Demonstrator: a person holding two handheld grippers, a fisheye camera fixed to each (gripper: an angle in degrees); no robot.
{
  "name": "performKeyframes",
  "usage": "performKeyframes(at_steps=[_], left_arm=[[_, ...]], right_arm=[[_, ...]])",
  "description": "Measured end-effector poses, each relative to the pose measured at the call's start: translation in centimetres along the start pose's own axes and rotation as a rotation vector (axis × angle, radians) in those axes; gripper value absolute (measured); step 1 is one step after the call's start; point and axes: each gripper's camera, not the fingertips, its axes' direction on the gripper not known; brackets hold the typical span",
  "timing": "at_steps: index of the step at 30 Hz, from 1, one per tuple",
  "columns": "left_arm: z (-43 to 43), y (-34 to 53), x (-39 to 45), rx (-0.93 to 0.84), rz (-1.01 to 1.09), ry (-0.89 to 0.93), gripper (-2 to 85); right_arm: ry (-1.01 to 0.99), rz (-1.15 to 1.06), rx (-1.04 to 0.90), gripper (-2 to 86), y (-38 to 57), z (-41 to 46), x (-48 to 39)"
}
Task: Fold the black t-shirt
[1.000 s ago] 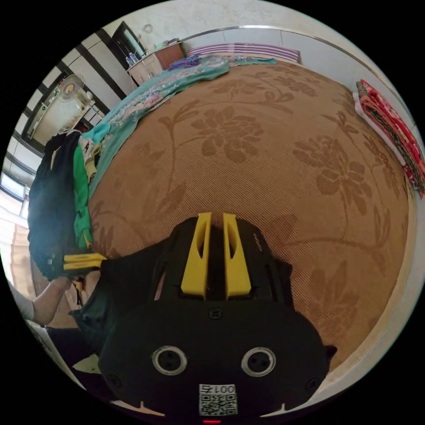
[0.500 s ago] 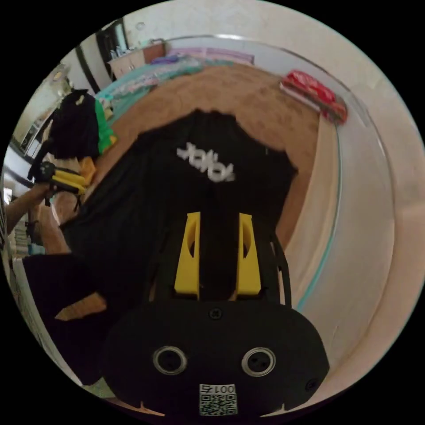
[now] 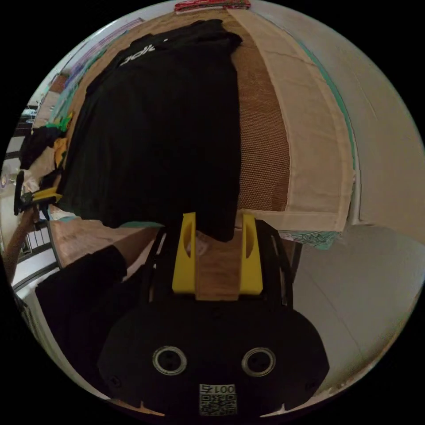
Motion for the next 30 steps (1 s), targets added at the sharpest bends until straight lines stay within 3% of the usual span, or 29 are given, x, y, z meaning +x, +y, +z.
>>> performKeyframes(at_steps=[5,13,22,25,30], left_arm=[[0.2,1.6,1.6,0.026,-0.074,-0.019,0.4],[-2.1,5.8,2.7,0.004,-0.076,0.033,-0.9],[-3.4,11.6,5.7,-0.136,-0.083,0.191,-0.9],[-5.9,11.0,4.6,-0.05,-0.091,0.191,-0.9],[-10.6,4.9,-1.4,0.162,-0.123,0.175,-0.8]], right_arm=[[-0.15,-0.028,-0.008,11.4,2.1,6.3,5.0],[-0.145,-0.165,0.028,6.6,6.6,9.5,13.7],[-0.225,-0.229,-0.154,1.3,11.6,13.0,22.5],[-0.303,-0.264,0.013,0.1,9.6,11.1,24.5],[-0.317,-0.289,0.343,-0.1,-3.0,10.1,27.4]])
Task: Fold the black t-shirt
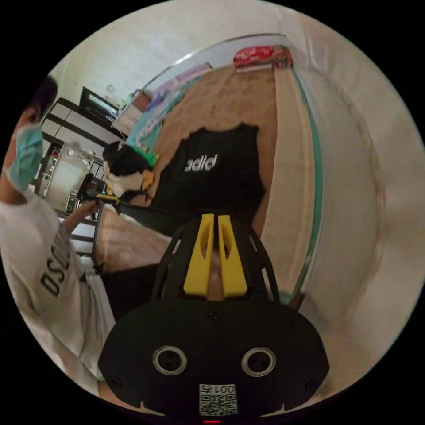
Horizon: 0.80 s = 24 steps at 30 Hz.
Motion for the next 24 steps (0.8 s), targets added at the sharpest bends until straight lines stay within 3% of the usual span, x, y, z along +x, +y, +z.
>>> performKeyframes(at_steps=[5,9,12,15,19,24], left_arm=[[-1.7,-13.4,-6.1,0.108,0.035,-0.035,0.3],[1.0,-19.2,-10.0,0.049,-0.078,-0.055,5.9],[2.1,-18.8,-12.0,0.042,-0.142,-0.078,7.2],[1.9,-15.6,-12.6,0.075,-0.133,0.019,5.5],[2.3,-10.8,-11.7,0.066,-0.098,0.165,5.8],[4.1,-9.1,-10.0,0.004,-0.055,0.017,8.2]], right_arm=[[0.119,0.058,0.1,1.0,-12.3,7.3,7.3],[0.289,0.131,-0.029,2.5,-18.5,15.9,12.5],[0.374,0.078,-0.016,4.6,-18.4,16.6,12.9],[0.437,0.03,-0.039,7.5,-15.6,15.2,12.6],[0.31,0.07,-0.146,10.7,-11.2,15.2,13.5],[0.226,0.114,-0.266,15.1,-8.3,18.5,16.1]])
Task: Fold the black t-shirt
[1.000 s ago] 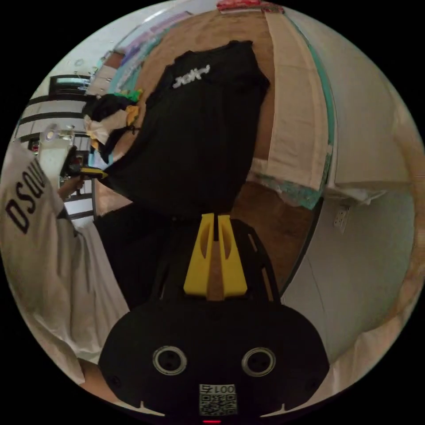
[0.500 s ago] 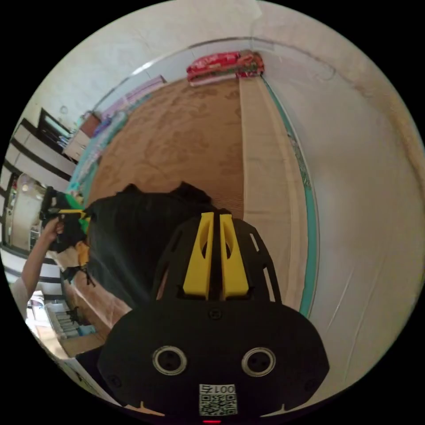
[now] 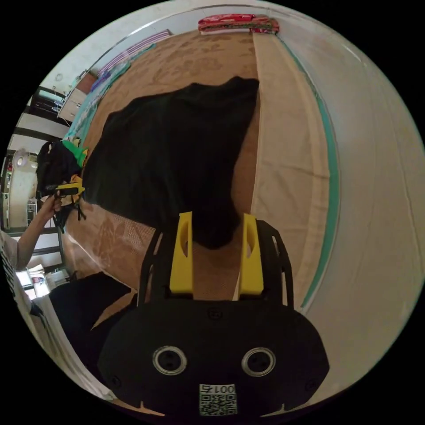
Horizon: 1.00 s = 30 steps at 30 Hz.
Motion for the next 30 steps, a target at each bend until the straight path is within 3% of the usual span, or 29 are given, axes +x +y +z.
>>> performKeyframes(at_steps=[2,5,9,13,17,21,25,30], left_arm=[[0.7,-0.4,0.0,0.01,-0.042,-0.018,8.6],[0.5,-0.6,0.5,0.006,-0.067,-0.164,6.5],[-1.4,0.1,0.6,0.044,-0.025,-0.151,2.4],[-4.0,2.4,-1.4,0.144,-0.03,-0.016,1.6],[-1.1,4.9,-3.5,-0.009,-0.118,0.06,0.8],[0.0,6.2,-4.1,-0.037,-0.138,0.087,0.4],[-2.5,5.2,-5.8,0.075,-0.172,0.217,-0.4],[-9.8,-1.1,-7.2,0.251,-0.038,0.264,-1.4]], right_arm=[[-0.033,0.037,-0.014,15.0,-0.7,1.2,0.9],[0.08,0.036,-0.007,11.7,-1.7,1.6,1.3],[0.102,-0.163,-0.031,4.7,-2.7,-0.5,0.7],[-0.006,-0.131,0.092,3.6,-2.2,-5.2,3.1],[-0.117,0.011,-0.035,3.1,0.3,-2.8,7.4],[-0.087,0.034,-0.124,3.1,1.5,-1.3,8.6],[-0.121,0.054,-0.093,3.0,0.0,-2.9,9.1],[-0.254,-0.02,0.15,2.9,-9.3,-11.2,10.4]])
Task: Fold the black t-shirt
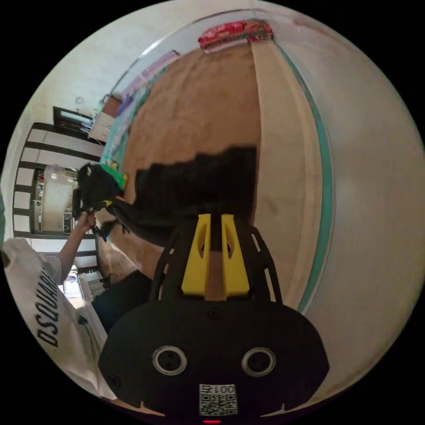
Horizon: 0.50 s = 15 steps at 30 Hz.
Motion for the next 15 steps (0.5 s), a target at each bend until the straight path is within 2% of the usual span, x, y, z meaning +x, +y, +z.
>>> performKeyframes(at_steps=[5,9,15], left_arm=[[-7.7,-9.1,2.8,0.181,0.177,-0.018,-1.6],[-11.0,-11.9,5.4,0.228,0.27,-0.101,-1.6],[-10.5,-11.2,5.9,0.21,0.301,-0.141,-1.6]], right_arm=[[-0.067,-0.094,0.239,2.8,-9.7,-8.1,-1.6],[0.021,-0.21,0.35,2.5,-13.1,-13.4,-5.9],[0.049,-0.271,0.328,2.3,-11.8,-13.9,-8.6]])
